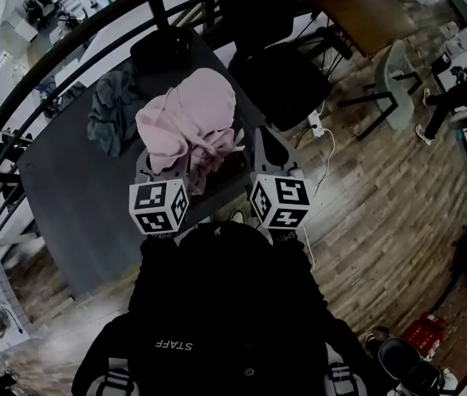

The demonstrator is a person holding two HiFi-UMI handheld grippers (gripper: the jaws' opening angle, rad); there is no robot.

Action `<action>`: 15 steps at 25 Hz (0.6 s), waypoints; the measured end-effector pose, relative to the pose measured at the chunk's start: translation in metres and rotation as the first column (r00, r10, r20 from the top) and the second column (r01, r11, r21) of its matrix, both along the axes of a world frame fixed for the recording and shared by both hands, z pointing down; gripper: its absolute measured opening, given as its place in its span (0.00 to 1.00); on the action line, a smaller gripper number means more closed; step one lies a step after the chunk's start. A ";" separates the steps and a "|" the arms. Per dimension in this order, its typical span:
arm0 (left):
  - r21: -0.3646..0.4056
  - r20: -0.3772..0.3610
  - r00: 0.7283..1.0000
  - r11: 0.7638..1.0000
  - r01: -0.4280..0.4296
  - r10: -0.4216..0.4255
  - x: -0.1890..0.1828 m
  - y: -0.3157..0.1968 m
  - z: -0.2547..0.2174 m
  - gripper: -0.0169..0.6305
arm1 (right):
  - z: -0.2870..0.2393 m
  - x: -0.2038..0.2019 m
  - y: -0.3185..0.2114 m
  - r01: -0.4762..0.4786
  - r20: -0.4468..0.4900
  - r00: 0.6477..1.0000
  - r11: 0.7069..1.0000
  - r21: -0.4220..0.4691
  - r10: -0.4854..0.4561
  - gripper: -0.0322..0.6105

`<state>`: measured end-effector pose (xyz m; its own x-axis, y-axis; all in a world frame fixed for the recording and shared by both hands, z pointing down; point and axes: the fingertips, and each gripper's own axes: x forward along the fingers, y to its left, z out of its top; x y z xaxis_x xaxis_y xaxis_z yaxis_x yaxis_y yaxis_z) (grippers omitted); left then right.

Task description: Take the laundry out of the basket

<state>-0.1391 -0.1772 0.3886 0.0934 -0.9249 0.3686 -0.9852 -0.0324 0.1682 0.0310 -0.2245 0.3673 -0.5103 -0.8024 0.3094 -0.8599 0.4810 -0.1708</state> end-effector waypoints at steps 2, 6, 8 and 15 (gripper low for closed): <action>0.037 -0.001 1.000 0.999 0.011 -0.011 -0.001 0.003 -0.016 0.32 | -0.014 -0.003 -0.001 0.005 -0.001 1.000 1.000 0.028 -0.005 0.07; 0.106 -0.010 0.999 0.994 0.034 -0.034 -0.006 0.005 -0.041 0.32 | -0.043 -0.004 -0.003 0.009 0.005 1.000 0.995 0.104 -0.010 0.07; 0.137 -0.012 0.999 0.989 0.049 -0.048 -0.009 0.006 -0.052 0.32 | -0.054 -0.004 -0.002 0.007 0.009 1.000 0.990 0.137 -0.008 0.07; 0.274 -0.002 0.995 0.957 0.098 -0.101 -0.026 0.011 -0.096 0.32 | -0.088 -0.014 -0.001 0.009 0.011 1.000 0.964 0.264 -0.013 0.07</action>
<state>-0.1649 -0.1664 0.2928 -0.0075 -0.9949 0.1010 -0.9877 0.0231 0.1545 0.0168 -0.2252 0.2794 -0.5222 -0.8490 0.0808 -0.8528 0.5200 -0.0476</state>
